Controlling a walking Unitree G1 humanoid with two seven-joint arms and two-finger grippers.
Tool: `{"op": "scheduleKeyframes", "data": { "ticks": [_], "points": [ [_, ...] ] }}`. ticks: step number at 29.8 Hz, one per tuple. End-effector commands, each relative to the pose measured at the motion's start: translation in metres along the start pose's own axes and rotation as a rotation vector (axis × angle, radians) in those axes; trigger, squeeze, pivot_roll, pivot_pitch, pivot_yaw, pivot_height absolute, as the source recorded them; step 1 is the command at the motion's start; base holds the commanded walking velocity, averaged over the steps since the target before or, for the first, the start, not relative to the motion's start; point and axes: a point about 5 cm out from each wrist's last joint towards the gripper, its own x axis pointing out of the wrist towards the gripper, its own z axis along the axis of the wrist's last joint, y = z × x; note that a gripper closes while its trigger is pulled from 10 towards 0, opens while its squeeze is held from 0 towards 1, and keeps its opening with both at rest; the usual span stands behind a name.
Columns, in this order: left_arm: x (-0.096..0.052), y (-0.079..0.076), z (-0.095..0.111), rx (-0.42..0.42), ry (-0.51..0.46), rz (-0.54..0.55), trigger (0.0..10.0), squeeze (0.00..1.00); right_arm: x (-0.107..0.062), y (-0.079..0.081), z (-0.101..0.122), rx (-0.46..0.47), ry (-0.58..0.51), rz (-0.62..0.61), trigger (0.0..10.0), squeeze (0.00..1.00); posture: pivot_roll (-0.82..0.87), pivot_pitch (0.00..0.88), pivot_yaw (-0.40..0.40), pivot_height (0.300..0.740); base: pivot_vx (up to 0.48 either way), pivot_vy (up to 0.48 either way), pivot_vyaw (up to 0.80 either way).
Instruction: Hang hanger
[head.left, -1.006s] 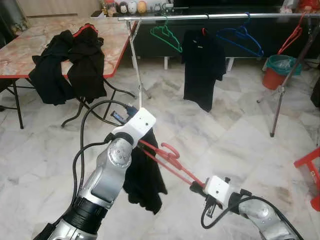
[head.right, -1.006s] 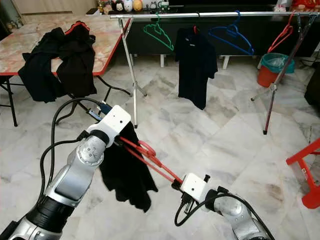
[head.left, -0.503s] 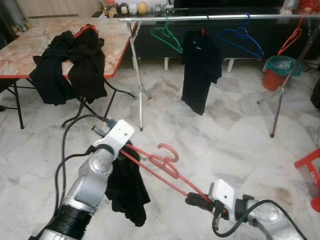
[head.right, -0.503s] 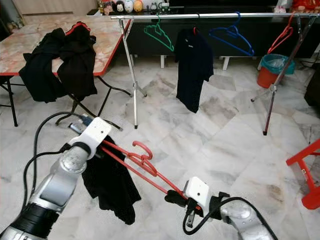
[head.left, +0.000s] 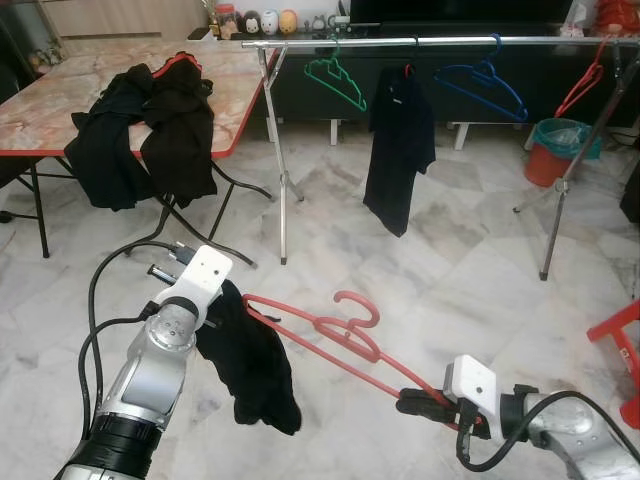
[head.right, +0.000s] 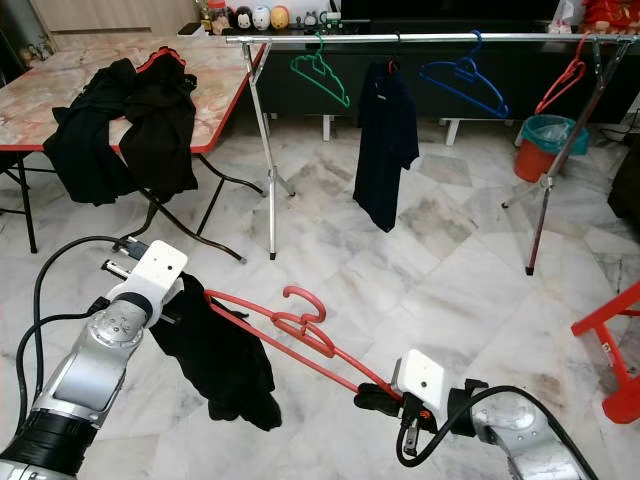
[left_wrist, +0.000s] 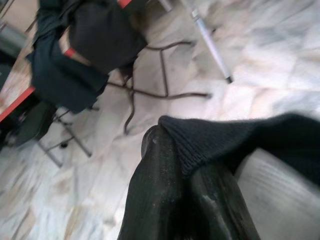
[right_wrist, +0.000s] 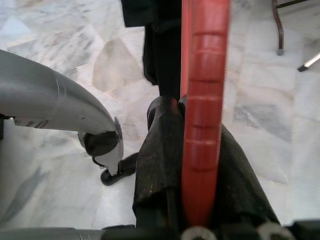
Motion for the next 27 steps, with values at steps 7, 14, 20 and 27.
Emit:
{"op": "scheduleKeyframes", "data": {
  "ticks": [7,14,20,27],
  "points": [
    [0.002,0.033,-0.019,-0.058,0.051,0.157,10.0,0.00,-0.014,0.000,0.011,0.009,-0.046,0.020,10.0,0.00,-0.01,0.008,0.073,0.740,0.000,0.000,0.00],
    [-0.003,0.015,-0.001,-0.300,-0.115,0.040,10.0,0.00,-0.001,-0.038,0.034,-0.104,-0.208,-0.436,10.0,0.00,-0.01,0.014,0.072,0.740,0.000,0.000,0.00],
    [-0.014,0.007,0.011,-0.411,-0.295,0.020,10.0,0.00,0.010,-0.044,0.048,0.112,-0.478,-0.869,10.0,0.00,0.00,0.022,0.069,0.740,0.000,0.000,0.00],
    [-0.023,-0.010,0.001,-0.641,-0.335,0.012,10.0,0.00,0.033,-0.017,0.036,0.313,-0.571,-1.060,10.0,0.00,-0.02,0.019,0.068,0.740,0.000,0.000,0.00]
  ]
}}
